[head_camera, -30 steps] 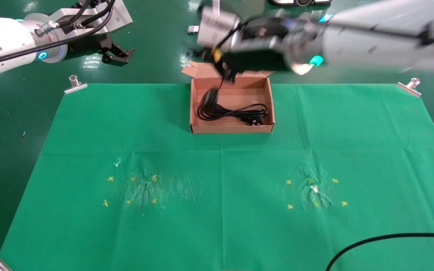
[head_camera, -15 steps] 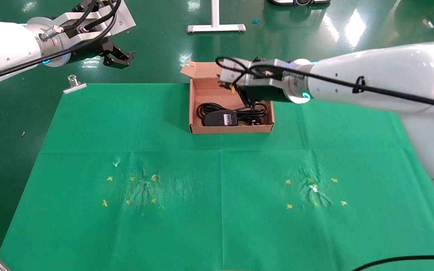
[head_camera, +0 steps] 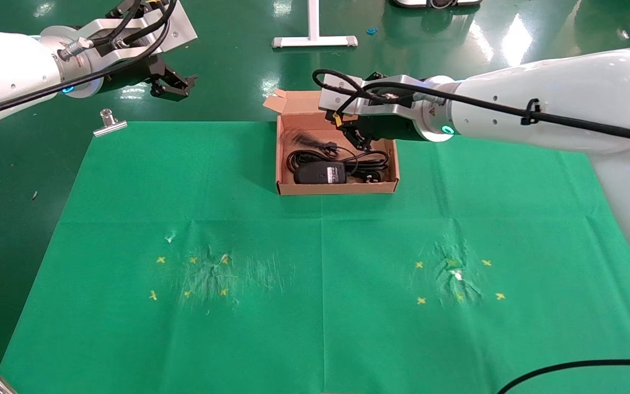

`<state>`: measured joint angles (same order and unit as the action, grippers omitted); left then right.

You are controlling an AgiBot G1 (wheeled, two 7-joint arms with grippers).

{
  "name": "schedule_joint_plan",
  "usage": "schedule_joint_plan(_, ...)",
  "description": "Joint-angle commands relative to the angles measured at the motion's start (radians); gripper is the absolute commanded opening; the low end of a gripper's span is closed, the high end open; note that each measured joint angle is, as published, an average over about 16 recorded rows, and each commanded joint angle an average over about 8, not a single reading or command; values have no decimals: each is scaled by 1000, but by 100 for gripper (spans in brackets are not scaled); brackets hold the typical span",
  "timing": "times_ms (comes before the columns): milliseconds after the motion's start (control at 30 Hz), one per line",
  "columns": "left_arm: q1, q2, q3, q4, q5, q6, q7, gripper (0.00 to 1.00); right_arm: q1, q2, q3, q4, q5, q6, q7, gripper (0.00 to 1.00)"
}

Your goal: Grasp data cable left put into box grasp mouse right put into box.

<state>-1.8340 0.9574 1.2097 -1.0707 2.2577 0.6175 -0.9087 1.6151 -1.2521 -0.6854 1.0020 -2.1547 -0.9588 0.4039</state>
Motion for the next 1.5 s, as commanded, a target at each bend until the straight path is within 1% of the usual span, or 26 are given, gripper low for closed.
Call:
schedule_joint_plan(33,0,0,0,1,-1,0,1,100,2,0,0,2,0,-3,1,100)
schedule_joint_plan(233,0,1,0,3,-4,-2,2,100,0,7,5,8,15,-12,1,100)
schedule_joint_plan(400,0,1,0,3,-4,-2,3,100,-27,39,25,22,85,-39,-9,100)
schedule_joint_plan(1500,0,1,0,3,-4,-2,3,100,-326,390,247,174,865,-329,-130,100)
